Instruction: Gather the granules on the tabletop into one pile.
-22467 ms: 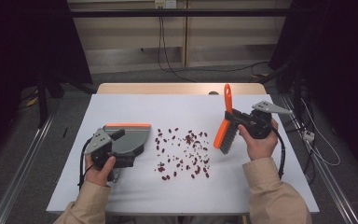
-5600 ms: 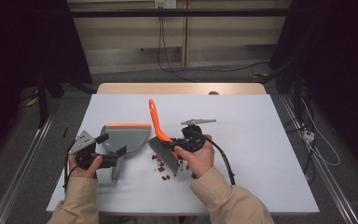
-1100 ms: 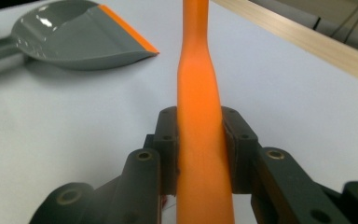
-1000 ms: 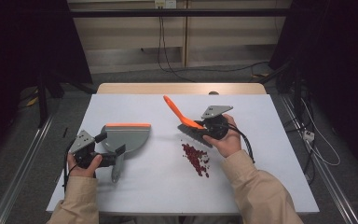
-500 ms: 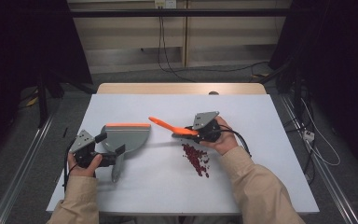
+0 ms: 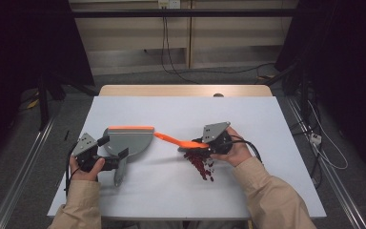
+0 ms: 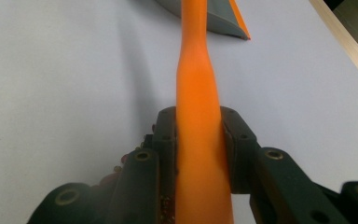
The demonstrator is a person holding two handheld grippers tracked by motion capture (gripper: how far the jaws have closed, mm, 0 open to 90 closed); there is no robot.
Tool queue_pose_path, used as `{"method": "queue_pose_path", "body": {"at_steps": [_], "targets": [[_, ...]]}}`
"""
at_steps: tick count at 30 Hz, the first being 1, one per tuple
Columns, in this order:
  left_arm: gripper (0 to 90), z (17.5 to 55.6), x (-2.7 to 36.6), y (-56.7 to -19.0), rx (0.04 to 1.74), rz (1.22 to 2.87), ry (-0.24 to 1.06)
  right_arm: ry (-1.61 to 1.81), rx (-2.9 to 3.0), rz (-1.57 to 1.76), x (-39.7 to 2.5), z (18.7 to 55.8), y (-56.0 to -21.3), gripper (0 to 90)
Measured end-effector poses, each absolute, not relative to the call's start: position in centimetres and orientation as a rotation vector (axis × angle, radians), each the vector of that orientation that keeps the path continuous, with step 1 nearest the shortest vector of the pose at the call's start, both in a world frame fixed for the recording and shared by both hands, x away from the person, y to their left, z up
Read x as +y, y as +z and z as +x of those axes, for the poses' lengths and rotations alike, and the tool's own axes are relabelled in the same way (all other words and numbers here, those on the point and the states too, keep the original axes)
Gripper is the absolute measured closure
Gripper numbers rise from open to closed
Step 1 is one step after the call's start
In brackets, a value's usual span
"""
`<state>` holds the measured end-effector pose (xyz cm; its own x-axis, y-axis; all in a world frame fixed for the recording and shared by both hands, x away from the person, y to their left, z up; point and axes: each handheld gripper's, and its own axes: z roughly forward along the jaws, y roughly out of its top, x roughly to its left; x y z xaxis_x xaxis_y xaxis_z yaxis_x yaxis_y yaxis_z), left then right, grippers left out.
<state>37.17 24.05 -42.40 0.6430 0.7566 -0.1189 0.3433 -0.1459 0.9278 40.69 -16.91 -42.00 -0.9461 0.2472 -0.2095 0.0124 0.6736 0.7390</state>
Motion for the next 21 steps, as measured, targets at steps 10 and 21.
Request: {"method": "queue_pose_path", "body": {"at_steps": [10,21], "targets": [[5.8,37.2,24.1,-42.4,0.89,1.752,0.464,1.189,2.561,0.255,-17.0,40.5,-41.2,71.3],[5.8,37.2,23.9,-42.4,0.891,1.75,0.461,1.338,2.571,0.39,-17.9,40.1,-40.0,71.3]]}}
